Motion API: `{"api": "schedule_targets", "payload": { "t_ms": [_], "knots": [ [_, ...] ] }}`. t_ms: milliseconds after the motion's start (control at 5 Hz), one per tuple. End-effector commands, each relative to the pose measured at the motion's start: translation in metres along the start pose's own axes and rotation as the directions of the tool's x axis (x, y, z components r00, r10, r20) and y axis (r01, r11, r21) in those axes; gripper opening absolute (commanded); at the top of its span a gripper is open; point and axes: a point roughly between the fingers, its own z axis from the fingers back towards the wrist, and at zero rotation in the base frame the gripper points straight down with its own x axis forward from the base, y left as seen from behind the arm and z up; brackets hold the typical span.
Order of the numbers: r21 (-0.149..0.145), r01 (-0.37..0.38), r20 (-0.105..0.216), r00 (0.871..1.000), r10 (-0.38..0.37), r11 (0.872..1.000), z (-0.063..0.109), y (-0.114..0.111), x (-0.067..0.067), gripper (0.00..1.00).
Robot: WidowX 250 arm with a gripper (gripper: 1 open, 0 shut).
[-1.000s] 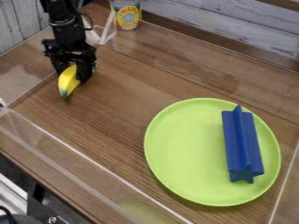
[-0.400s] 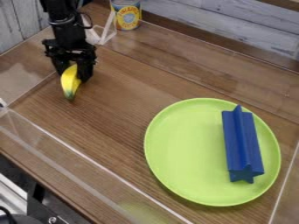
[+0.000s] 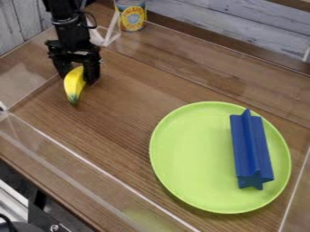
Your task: Put the banana in the green plate
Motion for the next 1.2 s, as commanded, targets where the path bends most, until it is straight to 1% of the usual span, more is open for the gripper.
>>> {"api": "schedule_targets", "payload": {
  "t_ms": [0, 200, 600, 800, 1000],
  "knots": [
    [0.014, 0.004, 0.044, 0.999, -0.004, 1.0, 0.012, 0.002, 0.007, 0.0],
    [0.016, 0.01, 0.041, 0.999, -0.01, 1.0, 0.018, -0.002, 0.005, 0.0],
    [0.025, 0.024, 0.063, 0.998, -0.026, 0.999, 0.048, -0.015, -0.003, 0.0],
    [0.021, 0.034, 0.126, 0.991, -0.037, 0.999, 0.086, -0.035, -0.014, 0.0],
    [0.003, 0.042, 0.164, 0.986, -0.042, 0.999, 0.118, -0.06, -0.031, 0.0]
  ]
}}
